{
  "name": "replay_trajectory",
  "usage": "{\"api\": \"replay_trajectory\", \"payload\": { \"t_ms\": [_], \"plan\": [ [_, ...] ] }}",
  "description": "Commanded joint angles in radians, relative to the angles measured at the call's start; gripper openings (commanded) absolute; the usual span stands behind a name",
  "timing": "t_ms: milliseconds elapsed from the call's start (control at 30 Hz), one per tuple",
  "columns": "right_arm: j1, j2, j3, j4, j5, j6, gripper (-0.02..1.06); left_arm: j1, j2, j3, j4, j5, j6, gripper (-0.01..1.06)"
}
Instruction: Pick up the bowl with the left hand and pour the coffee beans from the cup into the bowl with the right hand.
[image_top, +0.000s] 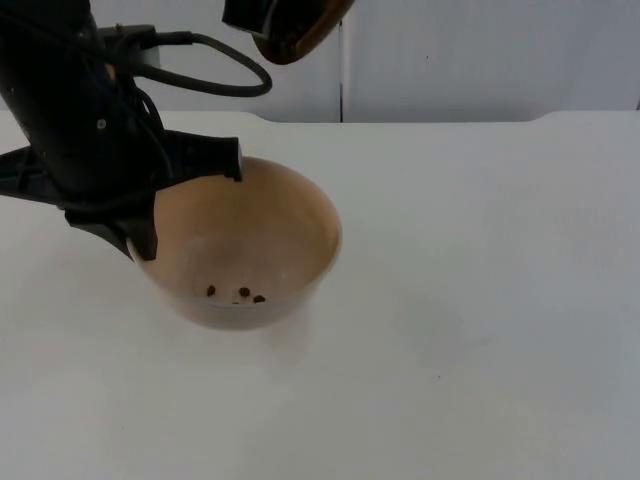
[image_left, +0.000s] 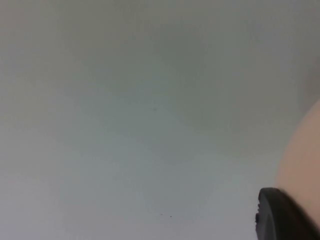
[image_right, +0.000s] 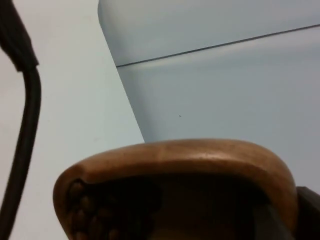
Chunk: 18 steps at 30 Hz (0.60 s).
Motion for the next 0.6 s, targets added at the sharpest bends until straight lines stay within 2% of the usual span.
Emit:
{"api": "replay_trajectory", "payload": {
  "t_ms": [0, 133, 267, 567],
  "plan": [
    [0.022, -0.002, -0.006, 0.013, -0.021, 0.035, 0.0, -0.005, -0.006, -0.003, -0.005, -0.01, -0.012, 0.0],
    [0.022, -0.002, -0.006, -0.006, -0.021, 0.042, 0.0, -0.005, -0.006, -0.003, -0.005, -0.01, -0.012, 0.0],
    [0.022, -0.002, -0.006, -0.086, -0.021, 0.042, 0.0, -0.005, -0.006, -0.003, -0.005, -0.01, -0.012, 0.0],
    [0.022, -0.004, -0.006, -0.135, -0.021, 0.039, 0.0, -0.005, -0.006, -0.003, -0.005, -0.012, -0.012, 0.0]
  ]
}}
